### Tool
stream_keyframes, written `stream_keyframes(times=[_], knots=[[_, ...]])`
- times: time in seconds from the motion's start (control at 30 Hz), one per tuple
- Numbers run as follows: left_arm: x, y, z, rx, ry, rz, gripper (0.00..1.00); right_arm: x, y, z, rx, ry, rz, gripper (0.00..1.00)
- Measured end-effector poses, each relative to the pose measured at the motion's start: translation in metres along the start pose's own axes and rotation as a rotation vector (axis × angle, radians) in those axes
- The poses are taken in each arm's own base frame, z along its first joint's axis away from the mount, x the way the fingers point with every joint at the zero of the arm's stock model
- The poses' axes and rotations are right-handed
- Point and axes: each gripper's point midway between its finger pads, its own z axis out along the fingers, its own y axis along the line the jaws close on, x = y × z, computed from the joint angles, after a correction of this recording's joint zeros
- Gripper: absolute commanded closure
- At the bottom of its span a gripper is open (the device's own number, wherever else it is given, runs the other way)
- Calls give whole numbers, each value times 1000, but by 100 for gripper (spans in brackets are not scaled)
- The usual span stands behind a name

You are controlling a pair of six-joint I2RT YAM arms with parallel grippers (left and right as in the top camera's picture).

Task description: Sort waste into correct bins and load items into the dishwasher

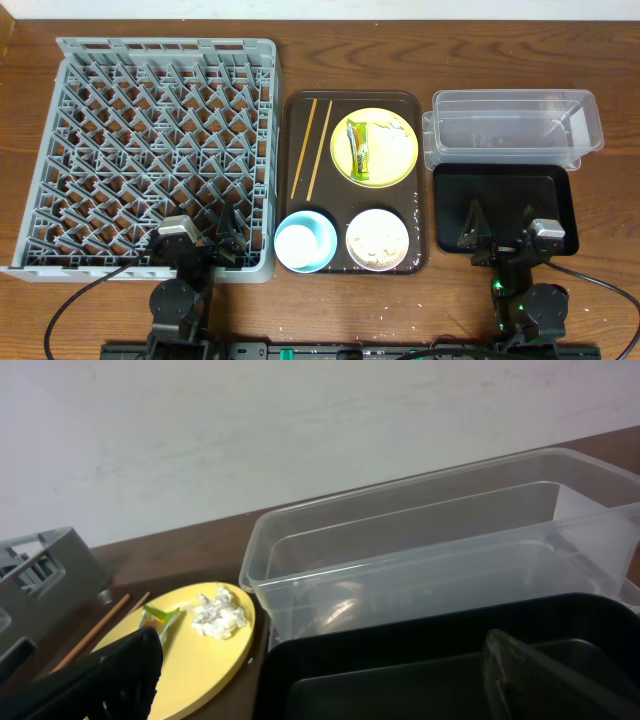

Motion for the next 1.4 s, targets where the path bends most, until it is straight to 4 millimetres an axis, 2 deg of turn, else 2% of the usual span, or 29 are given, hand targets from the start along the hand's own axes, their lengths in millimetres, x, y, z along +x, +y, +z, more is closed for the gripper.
stream_keyframes(times=[0.63,0.93,0.97,1.0,1.1,1.13,1.2,1.23,1.27,1.33,1.4], knots=[[0,0,0,0,0,0,6,-1,1,0,-6,-2,1,1],[0,0,0,0,0,0,6,-3,34,-5,-187,32,43,1],[0,0,0,1,-1,-1,6,-5,38,-7,-203,48,45,1],[0,0,0,2,-1,-1,6,-20,47,-13,-237,43,46,1],[0,-9,1,55,-4,-2,6,-39,60,-27,-237,188,49,1],[2,-15,0,89,8,-2,5,-55,67,-25,-235,250,45,1],[3,-21,-1,121,33,-5,6,-58,71,-21,-220,343,43,1],[0,-25,-3,136,46,-8,6,-63,75,-15,-219,396,43,1],[-8,-30,-5,147,56,-9,6,-73,82,-1,-213,468,46,1],[-39,-42,-13,165,84,-15,6,-78,89,18,-195,594,53,1],[-60,-53,-19,181,136,-22,6,-83,96,35,-198,663,60,1]])
